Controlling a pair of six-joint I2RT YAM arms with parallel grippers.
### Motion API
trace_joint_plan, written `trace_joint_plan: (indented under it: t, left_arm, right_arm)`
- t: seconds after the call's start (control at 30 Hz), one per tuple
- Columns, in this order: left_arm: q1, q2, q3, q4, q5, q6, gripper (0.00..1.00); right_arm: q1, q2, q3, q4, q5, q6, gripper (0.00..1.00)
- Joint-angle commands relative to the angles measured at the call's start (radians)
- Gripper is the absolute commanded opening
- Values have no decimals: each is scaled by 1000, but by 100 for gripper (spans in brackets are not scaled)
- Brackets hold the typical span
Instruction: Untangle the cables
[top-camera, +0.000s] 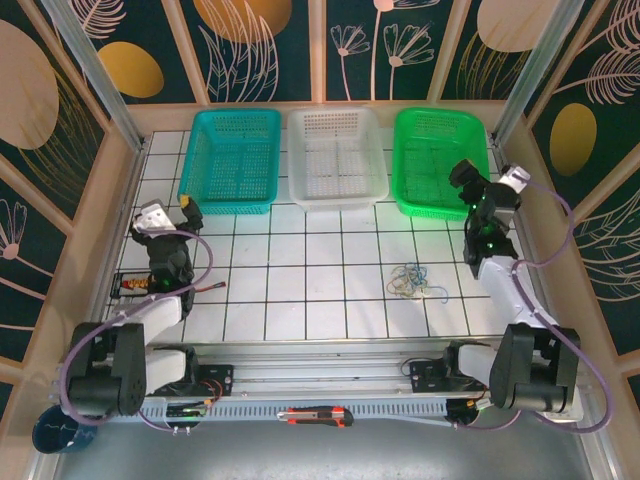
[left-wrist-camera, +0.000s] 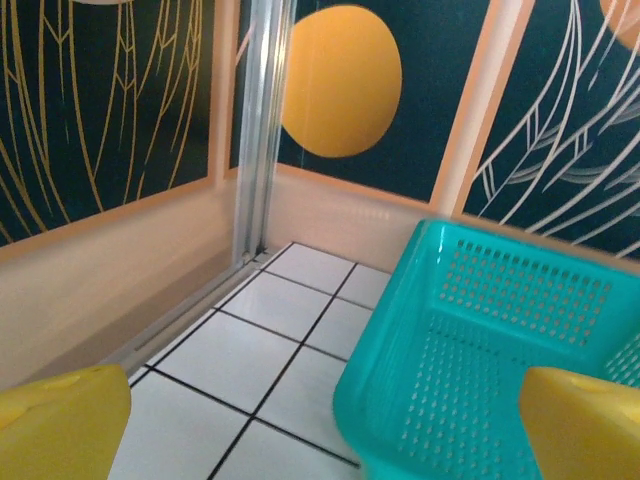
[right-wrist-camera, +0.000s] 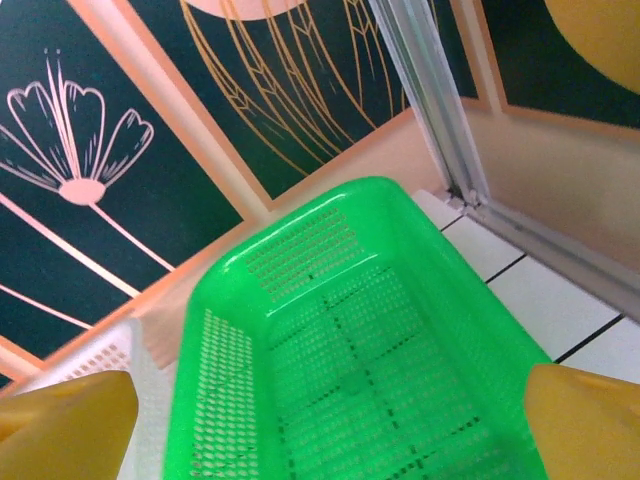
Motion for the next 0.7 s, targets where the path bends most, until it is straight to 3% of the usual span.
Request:
trace_joint_plan:
  t: [0.0,0.13,0.3,0.47,0.67]
  left_arm:
    - [7,-61,87,-221,65,-144,99]
    - [0,-113,168,-412,224,-275,99]
    - [-73,-153,200,-538,356,-355,99]
    - [-274,-140,239,-630,340,-376,99]
    - [-524,-41,344,-746,208,-324,99]
  right_arm:
    - [20,4,20,-251,-142,109,98]
    - [107,-34,-16,-337,-200,139,92]
    - [288,-62,-57,-469,-113,191,88]
    - [443,-63,-68,-610,54,272,89]
    - [478,-58,-80,-712,94,356,93]
